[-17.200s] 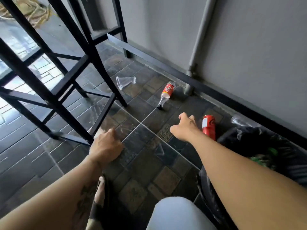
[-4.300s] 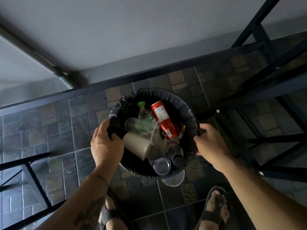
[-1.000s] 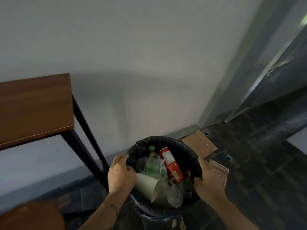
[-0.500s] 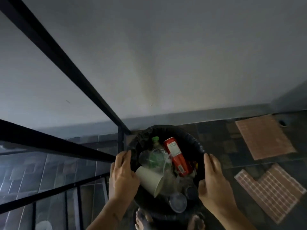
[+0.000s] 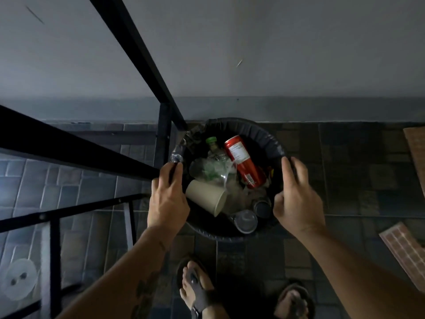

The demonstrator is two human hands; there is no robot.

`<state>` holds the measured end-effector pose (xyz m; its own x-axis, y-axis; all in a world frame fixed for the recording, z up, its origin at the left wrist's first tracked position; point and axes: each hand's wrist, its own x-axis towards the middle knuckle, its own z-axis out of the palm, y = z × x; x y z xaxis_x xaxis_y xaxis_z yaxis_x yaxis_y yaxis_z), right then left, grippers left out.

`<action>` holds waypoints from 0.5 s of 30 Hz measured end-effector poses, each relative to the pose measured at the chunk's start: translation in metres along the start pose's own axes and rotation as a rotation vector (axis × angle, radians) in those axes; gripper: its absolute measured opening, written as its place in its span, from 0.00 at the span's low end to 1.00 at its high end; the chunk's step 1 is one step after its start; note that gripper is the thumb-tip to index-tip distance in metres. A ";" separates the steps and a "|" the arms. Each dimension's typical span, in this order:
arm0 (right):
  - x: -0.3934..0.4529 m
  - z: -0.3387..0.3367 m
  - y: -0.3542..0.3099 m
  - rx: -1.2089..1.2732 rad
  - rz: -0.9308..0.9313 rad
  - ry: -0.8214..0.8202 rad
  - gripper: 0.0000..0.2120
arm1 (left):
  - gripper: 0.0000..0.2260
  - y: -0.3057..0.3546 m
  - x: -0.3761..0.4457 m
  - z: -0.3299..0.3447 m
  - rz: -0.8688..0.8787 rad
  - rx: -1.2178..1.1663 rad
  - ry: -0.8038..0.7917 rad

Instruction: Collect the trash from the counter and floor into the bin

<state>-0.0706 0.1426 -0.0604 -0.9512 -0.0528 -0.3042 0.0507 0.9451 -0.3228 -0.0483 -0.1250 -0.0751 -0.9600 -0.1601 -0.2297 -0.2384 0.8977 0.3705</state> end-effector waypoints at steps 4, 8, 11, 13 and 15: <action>0.006 0.014 0.007 -0.008 -0.023 0.001 0.39 | 0.31 -0.005 -0.003 0.014 0.002 0.033 0.028; 0.009 0.019 0.013 -0.052 -0.048 0.002 0.38 | 0.32 -0.005 -0.001 0.018 0.026 0.102 0.022; 0.013 0.016 0.015 -0.151 -0.024 -0.013 0.38 | 0.31 -0.004 0.000 0.018 0.021 0.188 0.005; 0.015 0.008 0.015 -0.219 -0.036 -0.013 0.37 | 0.31 0.000 -0.001 0.012 0.014 0.268 -0.032; 0.009 -0.005 0.015 -0.233 -0.068 -0.046 0.36 | 0.32 0.005 -0.006 0.003 0.027 0.300 -0.067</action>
<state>-0.0803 0.1577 -0.0638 -0.9347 -0.1284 -0.3314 -0.0895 0.9874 -0.1303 -0.0429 -0.1185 -0.0741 -0.9511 -0.1158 -0.2863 -0.1490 0.9841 0.0970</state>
